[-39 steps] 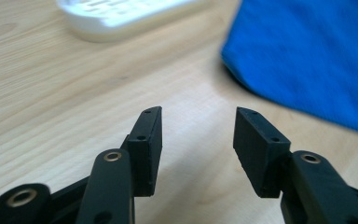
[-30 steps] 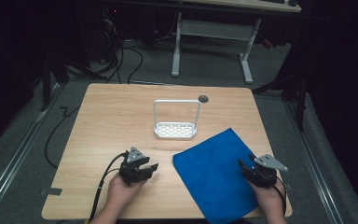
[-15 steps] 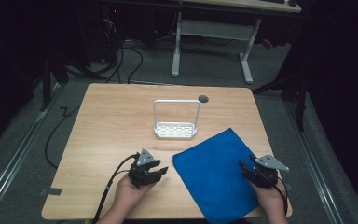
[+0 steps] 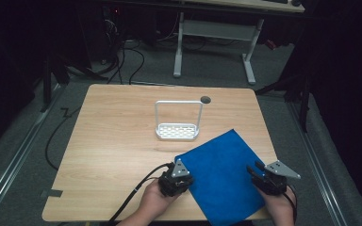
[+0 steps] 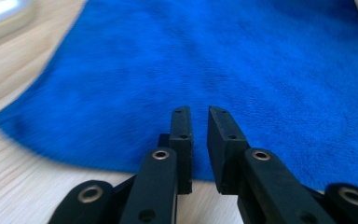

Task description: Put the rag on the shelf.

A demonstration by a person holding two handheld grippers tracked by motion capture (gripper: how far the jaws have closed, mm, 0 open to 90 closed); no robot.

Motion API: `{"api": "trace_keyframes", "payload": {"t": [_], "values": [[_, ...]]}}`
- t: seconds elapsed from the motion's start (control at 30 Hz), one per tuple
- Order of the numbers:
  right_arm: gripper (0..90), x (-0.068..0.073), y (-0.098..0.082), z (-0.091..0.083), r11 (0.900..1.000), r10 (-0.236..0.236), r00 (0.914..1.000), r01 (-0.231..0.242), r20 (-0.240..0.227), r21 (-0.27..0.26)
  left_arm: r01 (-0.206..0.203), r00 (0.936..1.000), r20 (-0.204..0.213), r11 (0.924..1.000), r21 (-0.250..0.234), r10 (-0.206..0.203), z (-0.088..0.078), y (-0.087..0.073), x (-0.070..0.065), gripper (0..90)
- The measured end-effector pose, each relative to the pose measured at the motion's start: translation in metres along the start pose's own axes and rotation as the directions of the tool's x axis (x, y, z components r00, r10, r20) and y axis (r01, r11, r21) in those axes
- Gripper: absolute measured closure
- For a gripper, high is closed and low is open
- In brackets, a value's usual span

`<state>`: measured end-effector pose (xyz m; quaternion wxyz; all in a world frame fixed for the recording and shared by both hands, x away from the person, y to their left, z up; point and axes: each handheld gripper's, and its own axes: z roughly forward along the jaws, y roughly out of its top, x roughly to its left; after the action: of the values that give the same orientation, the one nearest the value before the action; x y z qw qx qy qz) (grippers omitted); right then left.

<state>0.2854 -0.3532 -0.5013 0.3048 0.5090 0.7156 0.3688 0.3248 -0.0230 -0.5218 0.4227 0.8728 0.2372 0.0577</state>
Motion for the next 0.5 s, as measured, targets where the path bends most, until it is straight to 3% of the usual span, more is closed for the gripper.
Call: {"api": "trace_keyframes", "payload": {"t": [0.27,0.5], "values": [[60.9,-0.003,-0.007,-0.008,1.0,-0.005,0.9999,0.005,-0.015,0.012,-0.06,0.9981,0.018,0.9971,0.047,0.059,0.015,0.004,-0.009,88.1],[66.2,0.0,-0.005,-0.008,1.0,-0.013,0.9988,0.013,-0.047,0.002,-0.031,0.9991,0.03,0.998,0.056,0.029,0.004,-0.004,0.003,88.6]]}}
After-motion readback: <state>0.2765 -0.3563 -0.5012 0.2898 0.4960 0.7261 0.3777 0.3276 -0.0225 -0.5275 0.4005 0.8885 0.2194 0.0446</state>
